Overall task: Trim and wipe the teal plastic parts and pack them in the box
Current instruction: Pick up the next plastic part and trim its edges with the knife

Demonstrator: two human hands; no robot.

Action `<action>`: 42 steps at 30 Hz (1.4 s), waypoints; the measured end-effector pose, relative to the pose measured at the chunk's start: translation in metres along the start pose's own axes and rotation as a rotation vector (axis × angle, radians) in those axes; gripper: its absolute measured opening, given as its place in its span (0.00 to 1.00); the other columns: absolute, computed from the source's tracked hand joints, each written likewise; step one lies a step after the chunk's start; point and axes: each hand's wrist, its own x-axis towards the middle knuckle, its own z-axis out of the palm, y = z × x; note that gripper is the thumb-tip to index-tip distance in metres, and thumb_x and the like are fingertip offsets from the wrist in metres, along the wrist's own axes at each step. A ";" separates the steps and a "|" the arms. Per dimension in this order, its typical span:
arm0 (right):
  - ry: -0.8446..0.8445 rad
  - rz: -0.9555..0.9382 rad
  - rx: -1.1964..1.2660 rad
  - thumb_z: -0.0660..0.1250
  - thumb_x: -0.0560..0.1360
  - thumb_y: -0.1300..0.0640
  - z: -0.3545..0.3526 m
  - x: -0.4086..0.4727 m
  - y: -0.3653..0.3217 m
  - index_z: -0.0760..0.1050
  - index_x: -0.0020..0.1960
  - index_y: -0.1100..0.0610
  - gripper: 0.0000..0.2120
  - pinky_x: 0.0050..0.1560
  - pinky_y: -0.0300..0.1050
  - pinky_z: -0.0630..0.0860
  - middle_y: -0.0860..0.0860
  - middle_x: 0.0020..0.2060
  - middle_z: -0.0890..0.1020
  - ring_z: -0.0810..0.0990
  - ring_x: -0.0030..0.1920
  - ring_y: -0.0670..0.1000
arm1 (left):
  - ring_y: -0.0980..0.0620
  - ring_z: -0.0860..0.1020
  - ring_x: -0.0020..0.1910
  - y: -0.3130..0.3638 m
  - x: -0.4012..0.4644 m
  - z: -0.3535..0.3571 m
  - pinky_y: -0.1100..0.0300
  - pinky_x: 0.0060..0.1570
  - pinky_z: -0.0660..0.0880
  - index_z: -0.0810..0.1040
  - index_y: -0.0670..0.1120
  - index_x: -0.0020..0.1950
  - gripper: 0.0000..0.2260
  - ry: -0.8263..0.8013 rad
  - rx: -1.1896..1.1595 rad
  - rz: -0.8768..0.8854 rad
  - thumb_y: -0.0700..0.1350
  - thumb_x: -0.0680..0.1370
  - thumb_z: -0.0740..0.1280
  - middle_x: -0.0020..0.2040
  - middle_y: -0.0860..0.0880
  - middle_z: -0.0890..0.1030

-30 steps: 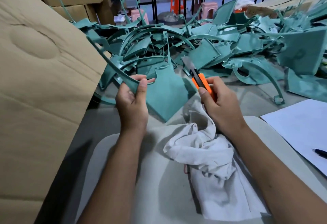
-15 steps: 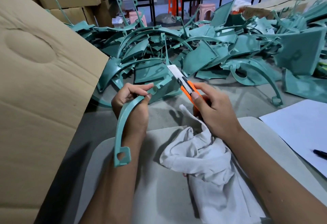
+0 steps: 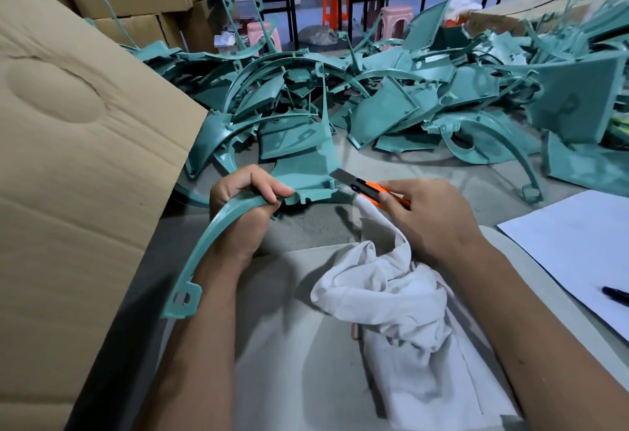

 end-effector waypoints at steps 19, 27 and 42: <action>0.212 0.047 0.387 0.62 0.84 0.43 0.002 0.000 -0.010 0.76 0.53 0.49 0.10 0.33 0.49 0.67 0.47 0.34 0.78 0.75 0.33 0.48 | 0.52 0.81 0.47 0.005 -0.007 0.006 0.56 0.49 0.75 0.85 0.47 0.44 0.11 0.010 0.564 0.150 0.53 0.77 0.68 0.44 0.52 0.84; 0.131 0.180 0.775 0.67 0.80 0.39 0.003 0.000 -0.012 0.77 0.49 0.56 0.19 0.33 0.49 0.70 0.51 0.32 0.74 0.71 0.31 0.50 | 0.49 0.84 0.54 0.003 -0.001 0.012 0.59 0.45 0.79 0.78 0.44 0.48 0.08 0.036 -0.456 -0.271 0.35 0.72 0.65 0.57 0.44 0.85; 0.014 0.216 1.056 0.74 0.78 0.60 0.008 0.002 -0.016 0.81 0.47 0.54 0.04 0.30 0.36 0.68 0.46 0.29 0.73 0.69 0.27 0.44 | 0.38 0.85 0.51 0.003 -0.009 0.041 0.45 0.54 0.82 0.84 0.39 0.53 0.13 -0.098 -0.488 -0.480 0.41 0.71 0.75 0.52 0.38 0.86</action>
